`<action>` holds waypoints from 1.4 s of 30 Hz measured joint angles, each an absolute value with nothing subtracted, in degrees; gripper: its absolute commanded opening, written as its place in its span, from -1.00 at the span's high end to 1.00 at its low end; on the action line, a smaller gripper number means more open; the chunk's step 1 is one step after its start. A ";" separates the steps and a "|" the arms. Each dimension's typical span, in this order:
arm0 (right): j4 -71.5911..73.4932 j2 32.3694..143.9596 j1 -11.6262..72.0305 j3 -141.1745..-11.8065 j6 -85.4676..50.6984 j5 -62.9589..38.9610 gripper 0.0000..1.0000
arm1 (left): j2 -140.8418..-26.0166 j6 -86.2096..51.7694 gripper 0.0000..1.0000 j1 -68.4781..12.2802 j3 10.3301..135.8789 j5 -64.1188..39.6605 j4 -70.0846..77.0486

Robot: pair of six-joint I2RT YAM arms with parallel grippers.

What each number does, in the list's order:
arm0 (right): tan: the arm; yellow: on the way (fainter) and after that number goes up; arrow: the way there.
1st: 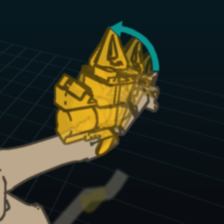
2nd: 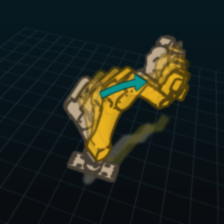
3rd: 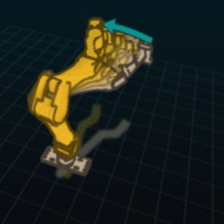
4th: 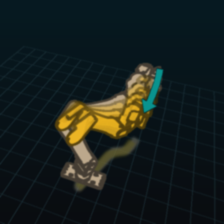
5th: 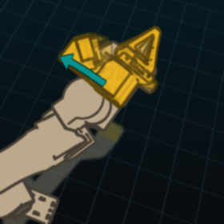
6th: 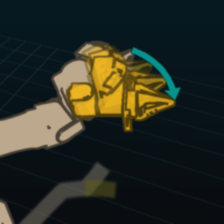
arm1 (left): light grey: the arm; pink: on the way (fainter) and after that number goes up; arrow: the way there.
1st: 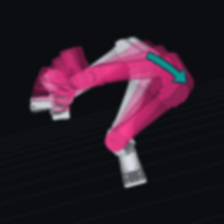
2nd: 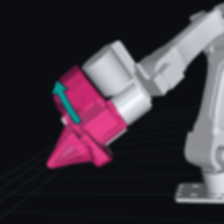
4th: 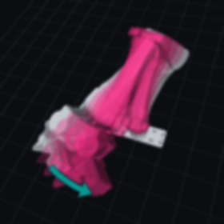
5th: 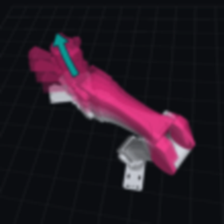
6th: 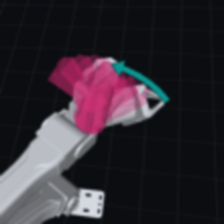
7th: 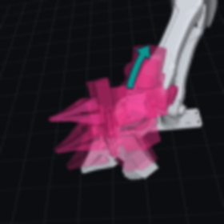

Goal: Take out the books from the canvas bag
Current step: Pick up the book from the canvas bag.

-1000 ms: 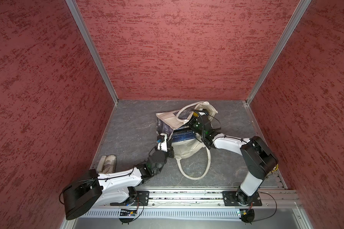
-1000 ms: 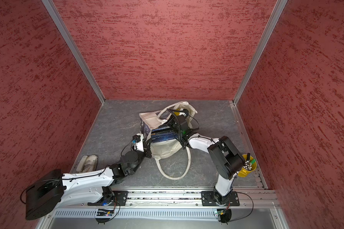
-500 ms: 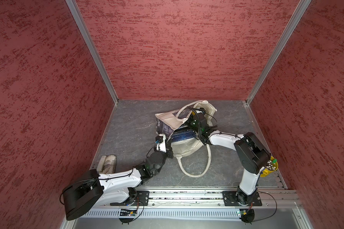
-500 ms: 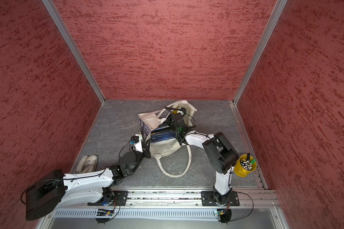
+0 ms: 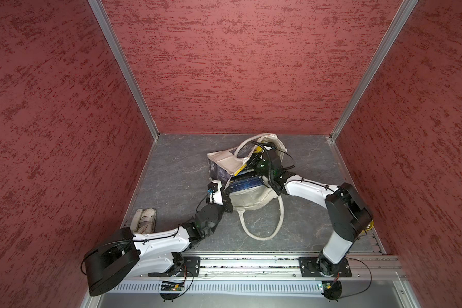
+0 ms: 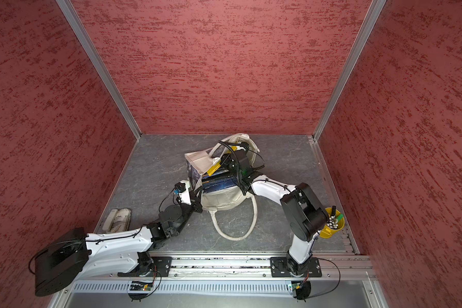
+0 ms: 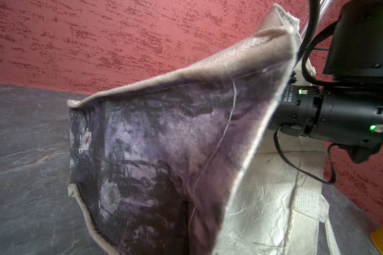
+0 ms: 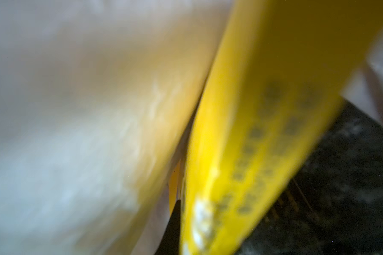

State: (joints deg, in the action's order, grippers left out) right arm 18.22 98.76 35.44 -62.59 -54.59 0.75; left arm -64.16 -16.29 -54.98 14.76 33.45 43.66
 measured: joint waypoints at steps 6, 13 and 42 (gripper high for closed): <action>11.88 92.25 36.21 -60.86 -48.45 -1.30 1.00 | -64.05 -17.12 1.00 -54.98 14.76 33.65 43.42; 5.74 83.22 37.19 -57.34 -41.93 -3.90 1.00 | -62.54 -17.56 1.00 -54.98 14.44 34.85 41.98; -5.82 59.20 38.09 -58.22 -30.68 3.22 1.00 | -62.02 -18.61 1.00 -54.96 14.57 37.89 39.86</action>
